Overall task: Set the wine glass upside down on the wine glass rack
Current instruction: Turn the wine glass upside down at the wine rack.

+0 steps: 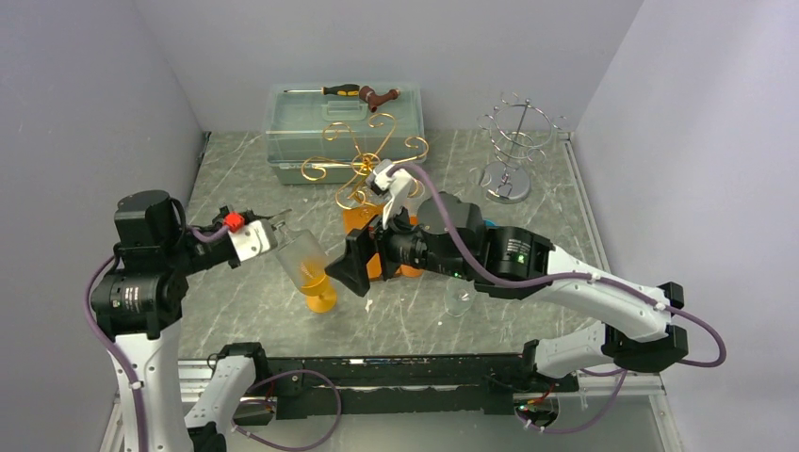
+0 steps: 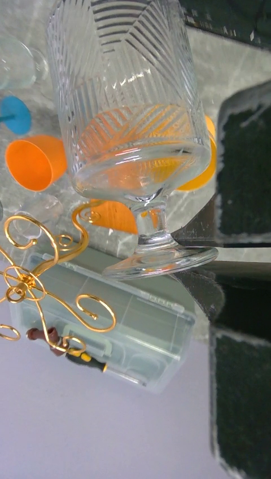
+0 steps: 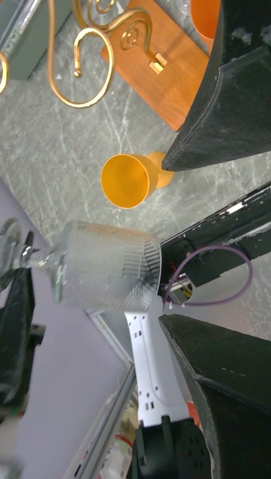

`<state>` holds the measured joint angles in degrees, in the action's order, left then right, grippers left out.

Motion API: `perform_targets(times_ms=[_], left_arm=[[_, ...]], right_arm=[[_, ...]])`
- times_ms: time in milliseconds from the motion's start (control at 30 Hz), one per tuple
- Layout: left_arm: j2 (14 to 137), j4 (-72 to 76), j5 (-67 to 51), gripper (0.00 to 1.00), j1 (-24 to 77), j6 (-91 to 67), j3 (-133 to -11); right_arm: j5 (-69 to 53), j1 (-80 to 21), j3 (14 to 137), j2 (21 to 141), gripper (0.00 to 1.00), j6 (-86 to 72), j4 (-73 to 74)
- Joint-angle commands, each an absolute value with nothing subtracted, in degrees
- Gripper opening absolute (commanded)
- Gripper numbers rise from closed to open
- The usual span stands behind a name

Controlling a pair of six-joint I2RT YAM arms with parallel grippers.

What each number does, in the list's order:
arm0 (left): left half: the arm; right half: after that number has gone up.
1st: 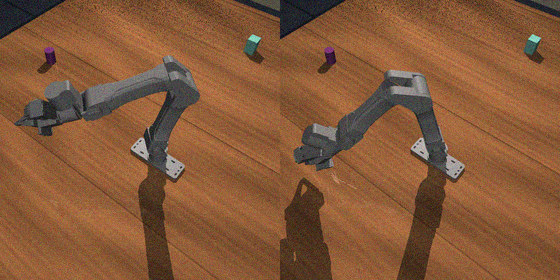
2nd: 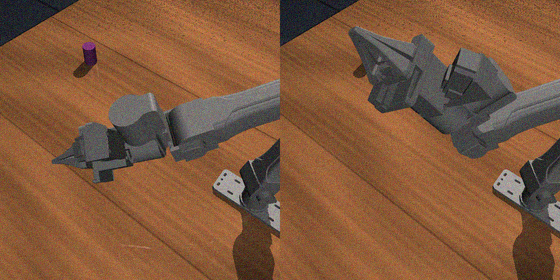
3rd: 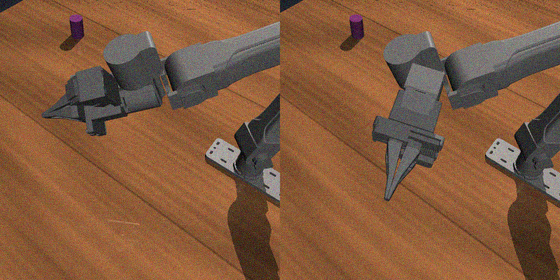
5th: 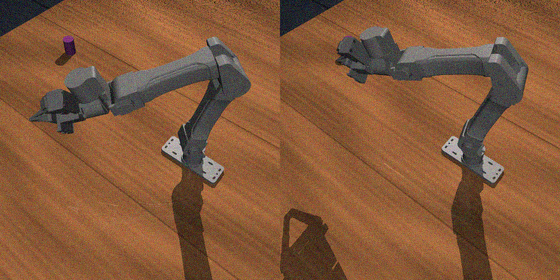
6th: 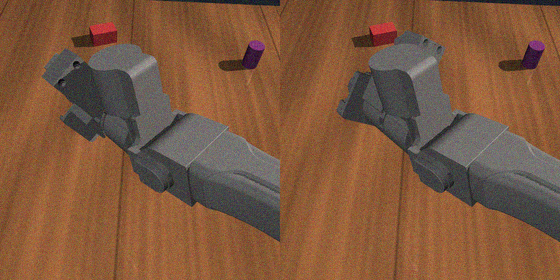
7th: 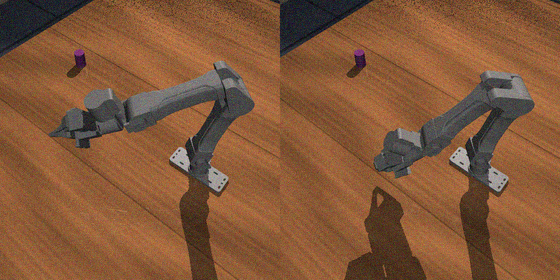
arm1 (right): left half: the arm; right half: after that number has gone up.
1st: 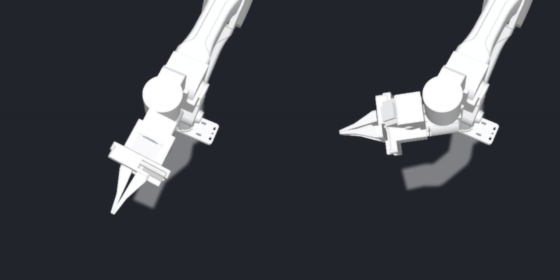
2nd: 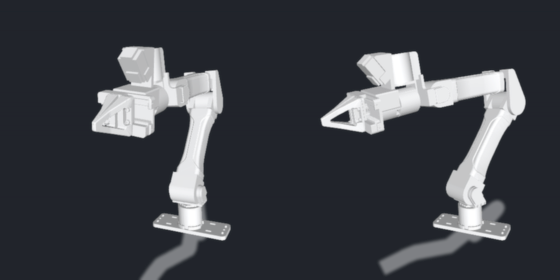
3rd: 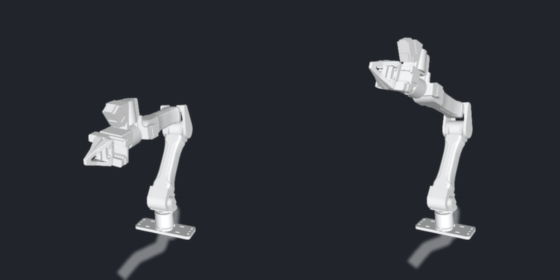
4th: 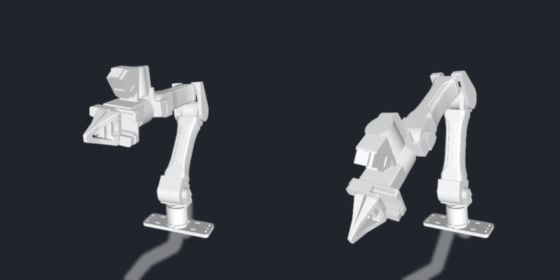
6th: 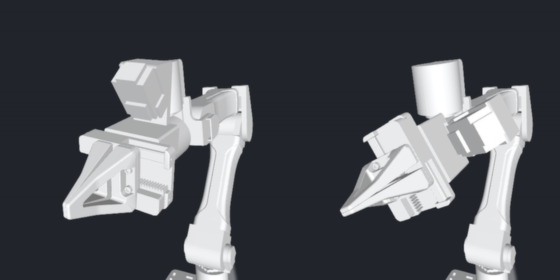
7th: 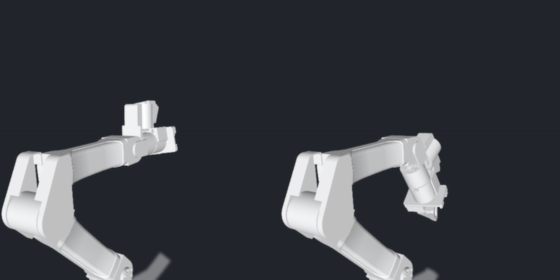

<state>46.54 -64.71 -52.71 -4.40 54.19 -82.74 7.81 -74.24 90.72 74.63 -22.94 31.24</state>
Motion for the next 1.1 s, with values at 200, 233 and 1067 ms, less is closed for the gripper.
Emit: perform_targets(times_ms=[200, 233, 1067], left_arm=[[41.5, -54.2, -59.0, 0.0, -4.3, 71.5, -80.2], [41.0, -54.2, -59.3, 0.0, -4.2, 72.3, -80.1], [36.5, -52.1, -65.6, 0.0, -4.8, 74.4, -77.1]], right_arm=[[1.9, -73.7, 93.1, 78.6, 1.0, -20.8, 21.0], [2.0, -73.7, 92.6, 79.1, 1.0, -20.8, 19.6], [8.5, -73.9, 71.6, 78.8, 0.64, -17.3, -12.0]])
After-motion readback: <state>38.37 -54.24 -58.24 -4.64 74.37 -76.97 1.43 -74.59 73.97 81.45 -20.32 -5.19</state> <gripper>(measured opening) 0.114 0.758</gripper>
